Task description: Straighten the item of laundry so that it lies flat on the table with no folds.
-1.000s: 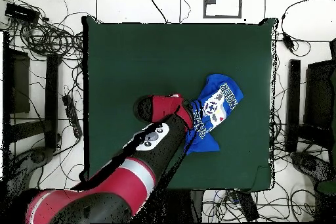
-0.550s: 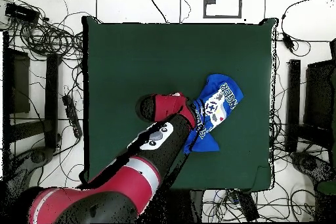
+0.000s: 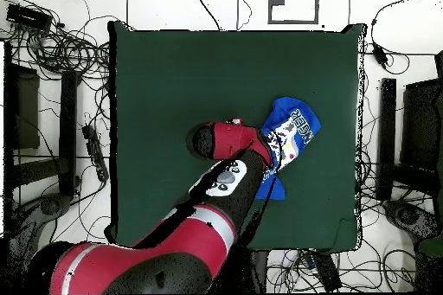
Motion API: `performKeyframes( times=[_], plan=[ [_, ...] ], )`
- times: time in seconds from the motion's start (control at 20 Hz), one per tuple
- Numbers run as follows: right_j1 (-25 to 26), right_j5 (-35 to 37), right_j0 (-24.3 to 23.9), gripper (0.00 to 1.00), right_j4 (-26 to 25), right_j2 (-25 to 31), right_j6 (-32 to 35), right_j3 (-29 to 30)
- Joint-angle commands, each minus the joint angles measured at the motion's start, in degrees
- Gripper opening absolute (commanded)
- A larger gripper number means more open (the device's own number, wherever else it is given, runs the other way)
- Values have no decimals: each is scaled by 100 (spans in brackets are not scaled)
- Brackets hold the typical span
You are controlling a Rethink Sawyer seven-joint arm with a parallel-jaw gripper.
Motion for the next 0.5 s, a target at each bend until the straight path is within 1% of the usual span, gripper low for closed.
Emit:
performKeyframes(
  times=[0.05,0.2,0.35,0.5],
  plan=[
    [538,-613,-204,0,-297,1281,-363,92],
    [381,-334,-260,0,-330,1465,-404,90],
    [83,-56,-534,0,-350,2008,-674,234],
    [2,73,-597,0,-420,2213,-734,217]
  ],
)
